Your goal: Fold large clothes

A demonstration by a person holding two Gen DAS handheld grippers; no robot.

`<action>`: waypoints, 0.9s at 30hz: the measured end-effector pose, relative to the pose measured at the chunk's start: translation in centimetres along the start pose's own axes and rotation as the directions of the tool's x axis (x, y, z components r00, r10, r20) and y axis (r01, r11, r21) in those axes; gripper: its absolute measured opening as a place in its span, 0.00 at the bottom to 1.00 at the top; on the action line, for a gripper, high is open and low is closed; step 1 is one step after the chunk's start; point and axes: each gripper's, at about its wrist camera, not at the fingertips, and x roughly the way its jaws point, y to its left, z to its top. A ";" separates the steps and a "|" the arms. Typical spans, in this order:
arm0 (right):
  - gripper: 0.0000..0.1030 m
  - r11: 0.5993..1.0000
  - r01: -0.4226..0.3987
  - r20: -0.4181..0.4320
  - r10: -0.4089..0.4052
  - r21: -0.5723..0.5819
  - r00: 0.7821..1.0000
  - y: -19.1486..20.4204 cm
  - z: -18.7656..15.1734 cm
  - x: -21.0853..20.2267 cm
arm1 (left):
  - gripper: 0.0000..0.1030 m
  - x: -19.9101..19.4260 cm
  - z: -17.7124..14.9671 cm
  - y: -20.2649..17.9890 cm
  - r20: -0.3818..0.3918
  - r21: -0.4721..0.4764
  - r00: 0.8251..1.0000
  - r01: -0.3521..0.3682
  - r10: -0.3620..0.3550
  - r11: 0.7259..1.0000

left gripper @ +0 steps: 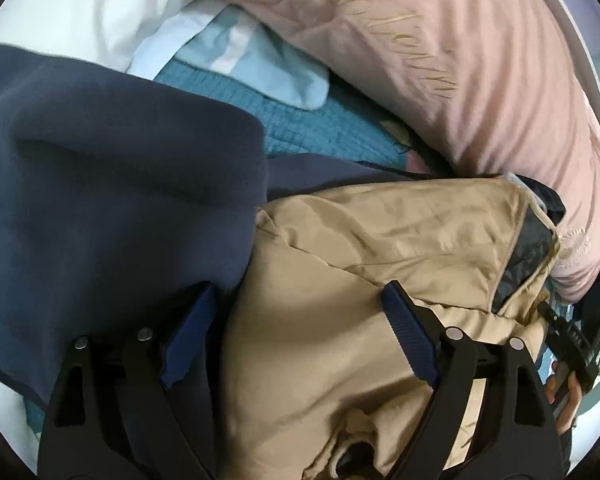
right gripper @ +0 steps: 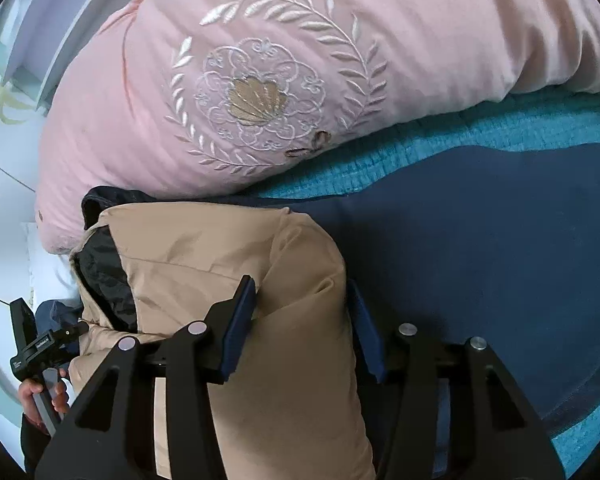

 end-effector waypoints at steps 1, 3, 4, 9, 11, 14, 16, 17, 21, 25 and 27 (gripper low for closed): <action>0.45 1.000 -0.002 -0.002 0.002 0.004 1.000 -0.1 0.0 0.1 | 0.83 0.1 0.0 0.0 -0.003 0.003 1.000 -0.004 0.004 1.000; 0.45 1.000 0.001 -0.009 -0.001 0.006 1.000 -0.1 0.0 0.4 | 0.83 0.3 0.0 -0.1 -0.006 0.011 1.000 -0.013 0.013 1.000; 0.45 1.000 0.004 -0.012 -0.004 0.002 1.000 -0.1 -0.1 0.6 | 0.82 0.4 0.0 -0.2 -0.008 0.021 1.000 -0.018 0.018 1.000; 0.44 1.000 0.005 -0.009 -0.005 -0.011 1.000 -0.3 -0.3 0.7 | 0.75 0.2 -0.7 -0.4 0.005 0.070 0.998 -0.057 0.057 0.996; 0.35 1.000 -0.003 -0.008 0.003 -0.025 1.000 0.0 -0.4 0.7 | 0.69 -0.1 -0.8 -0.2 0.010 0.069 0.998 -0.069 0.068 0.995; 0.23 0.998 0.010 -0.006 -0.010 -0.065 1.000 0.8 -0.7 0.6 | 0.59 -0.4 -1.0 -0.1 0.012 0.075 0.997 -0.075 0.075 0.994; 0.19 0.997 0.004 0.003 -0.004 -0.077 1.000 1.0 -0.9 0.4 | 0.50 -0.5 -1.1 -0.2 0.013 0.093 0.996 -0.085 0.084 0.992; 0.17 0.997 0.003 0.012 -0.002 -0.083 1.000 1.2 -1.0 0.2 | 0.48 -0.7 -1.3 -0.3 0.017 0.110 0.996 -0.091 0.090 0.990; 0.14 0.992 0.019 0.059 -0.012 -0.121 0.998 1.9 -1.6 -1.3 | 0.30 -2.0 -1.8 -0.2 0.053 0.112 0.995 -0.086 0.080 0.990; 0.13 0.991 0.010 0.122 0.006 -0.131 0.992 2.6 -2.4 -3.6 | 0.21 -5.0 -3.0 -0.5 0.131 0.099 0.991 -0.040 0.027 0.994; 0.13 0.990 0.001 0.160 0.022 -0.139 0.987 3.3 -3.1 -5.2 | 0.19 -7.0 -4.0 -0.8 0.179 0.097 0.984 -0.010 -0.008 0.995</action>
